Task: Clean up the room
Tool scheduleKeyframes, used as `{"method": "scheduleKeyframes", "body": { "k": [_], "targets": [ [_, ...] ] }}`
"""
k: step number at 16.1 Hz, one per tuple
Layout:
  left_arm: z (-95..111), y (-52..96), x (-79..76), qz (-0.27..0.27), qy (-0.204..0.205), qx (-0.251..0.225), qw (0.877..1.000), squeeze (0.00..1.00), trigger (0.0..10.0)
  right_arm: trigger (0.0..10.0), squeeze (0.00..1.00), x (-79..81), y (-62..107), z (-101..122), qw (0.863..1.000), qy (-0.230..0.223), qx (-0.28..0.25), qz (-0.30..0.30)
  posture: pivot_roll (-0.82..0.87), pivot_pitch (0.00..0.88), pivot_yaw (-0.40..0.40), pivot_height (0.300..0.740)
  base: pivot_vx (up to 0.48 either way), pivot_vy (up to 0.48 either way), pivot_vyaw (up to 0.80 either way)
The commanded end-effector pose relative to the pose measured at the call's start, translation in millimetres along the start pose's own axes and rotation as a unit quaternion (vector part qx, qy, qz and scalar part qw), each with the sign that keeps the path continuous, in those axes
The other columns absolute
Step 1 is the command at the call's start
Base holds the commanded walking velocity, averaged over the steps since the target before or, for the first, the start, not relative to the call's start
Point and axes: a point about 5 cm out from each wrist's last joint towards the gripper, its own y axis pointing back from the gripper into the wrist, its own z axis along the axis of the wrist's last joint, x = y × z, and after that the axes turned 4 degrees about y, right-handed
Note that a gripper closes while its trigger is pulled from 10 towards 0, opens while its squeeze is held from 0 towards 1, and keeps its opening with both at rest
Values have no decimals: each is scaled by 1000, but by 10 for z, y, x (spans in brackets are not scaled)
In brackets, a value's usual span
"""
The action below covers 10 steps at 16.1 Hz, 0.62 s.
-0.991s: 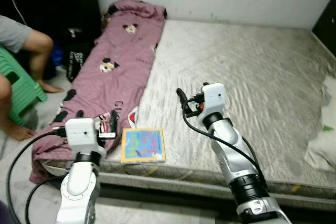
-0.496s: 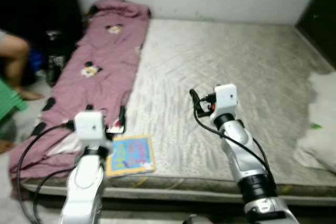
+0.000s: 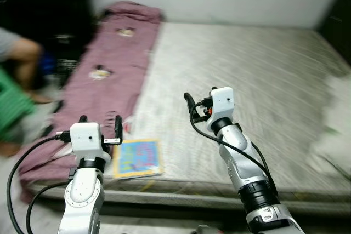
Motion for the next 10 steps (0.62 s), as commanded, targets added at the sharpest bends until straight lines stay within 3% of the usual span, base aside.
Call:
{"method": "scheduleKeyframes", "body": {
  "k": [1, 10],
  "targets": [
    [10, -11, 3, 2, -4, 1, 1000, 0, 10000, 10000, 0, -25, -20, 38, 1000, 1, -5, -2, -32, 0, -24, 740, 0, -251, -800],
    [11, -14, -12, -1, 0, 1, 1000, 0, 10000, 10000, 0, -20, -23, 40, 1000, 7, -6, 3, -32, 0, -27, 740, 0, -309, 0]
  ]
}}
